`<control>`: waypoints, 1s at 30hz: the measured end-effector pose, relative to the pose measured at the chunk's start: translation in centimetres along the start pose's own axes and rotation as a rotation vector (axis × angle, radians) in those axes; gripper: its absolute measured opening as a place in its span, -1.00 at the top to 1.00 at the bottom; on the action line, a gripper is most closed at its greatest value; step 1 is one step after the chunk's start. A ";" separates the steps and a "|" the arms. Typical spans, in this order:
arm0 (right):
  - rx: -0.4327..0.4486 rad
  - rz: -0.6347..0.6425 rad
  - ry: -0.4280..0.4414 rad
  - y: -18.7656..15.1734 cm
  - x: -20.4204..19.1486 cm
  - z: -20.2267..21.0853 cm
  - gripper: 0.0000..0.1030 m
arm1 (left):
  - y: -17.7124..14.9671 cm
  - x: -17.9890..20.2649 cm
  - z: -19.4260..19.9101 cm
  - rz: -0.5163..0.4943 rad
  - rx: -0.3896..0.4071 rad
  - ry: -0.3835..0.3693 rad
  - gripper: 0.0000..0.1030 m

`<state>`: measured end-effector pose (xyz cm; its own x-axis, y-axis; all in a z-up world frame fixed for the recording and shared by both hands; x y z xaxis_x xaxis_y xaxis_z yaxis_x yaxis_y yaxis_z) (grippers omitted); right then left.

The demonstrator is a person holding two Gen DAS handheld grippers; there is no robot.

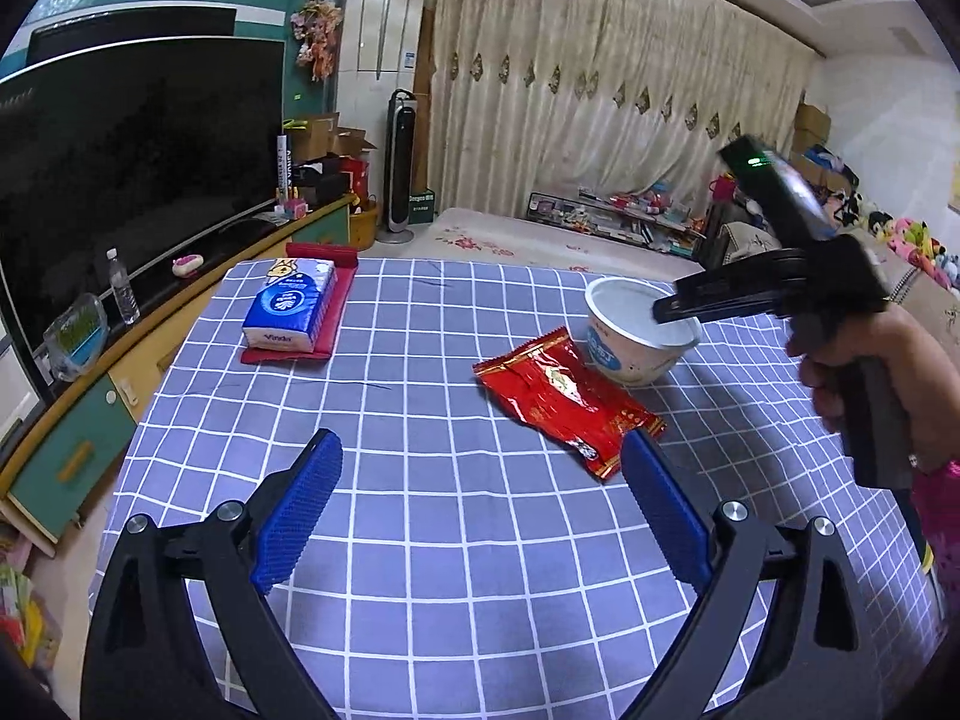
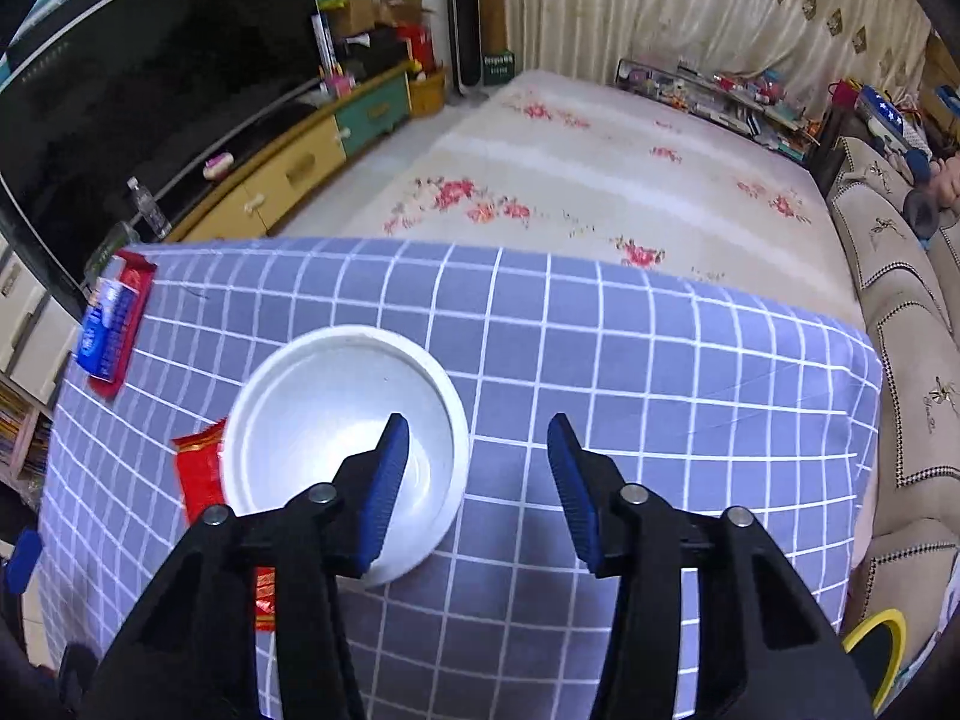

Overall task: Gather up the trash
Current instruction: 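Move the right tool to the white bowl and grasp its rim, then carry the white bowl over the yellow bin and open the right tool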

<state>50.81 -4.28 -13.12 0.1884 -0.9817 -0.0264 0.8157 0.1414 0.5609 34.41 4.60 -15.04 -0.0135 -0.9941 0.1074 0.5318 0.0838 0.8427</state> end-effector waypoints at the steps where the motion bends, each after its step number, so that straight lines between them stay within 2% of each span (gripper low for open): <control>1: -0.007 0.001 -0.005 -0.1 -0.1 -0.4 0.10 | 0.0 0.1 0.0 0.000 -0.002 -0.003 -0.82; 2: -0.011 -0.002 -0.004 -0.3 -0.1 -0.7 0.12 | -0.1 0.1 0.0 0.000 -0.004 -0.006 -0.82; 5: -0.017 -0.012 -0.002 -0.4 -0.3 -1.2 0.39 | -0.1 0.1 0.0 0.005 -0.003 -0.009 -0.82; 7: -0.015 -0.018 0.011 -0.5 -0.5 -1.3 0.76 | -0.1 0.0 0.0 0.013 -0.002 -0.011 -0.82; 8: -0.012 -0.022 0.022 -0.5 -0.5 -1.3 0.79 | -0.1 -0.1 0.0 0.016 -0.003 -0.012 -0.83; 13: 0.012 -0.039 0.071 -0.6 -0.4 0.2 0.87 | -0.1 -0.1 -0.1 0.021 -0.007 -0.013 -0.83; 20: 0.090 -0.074 0.089 -2.5 2.0 5.4 0.87 | -0.3 0.2 0.0 0.011 -0.010 -0.020 -0.84; 25: 0.135 -0.123 0.087 -5.5 5.3 9.4 0.87 | -0.4 0.7 0.0 -0.005 -0.012 -0.018 -0.84; 30: 0.188 -0.238 0.050 -10.4 12.0 14.0 0.87 | -0.5 0.8 0.0 -0.008 -0.014 -0.016 -0.84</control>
<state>36.93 -19.27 -7.64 0.0340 -0.9764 -0.2135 0.7256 -0.1227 0.6770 34.10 3.73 -15.34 -0.0316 -0.9935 0.1092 0.5431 0.0746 0.8364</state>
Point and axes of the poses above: each gripper's, at about its wrist camera, not at the fingertips, and z roughly against the way its jaws point, x to its right, y to its top, the point moved 4 cm from there along -z, roughly the way its jaws point, and after that the axes turned 4 degrees about x, right-handed, at the moved point
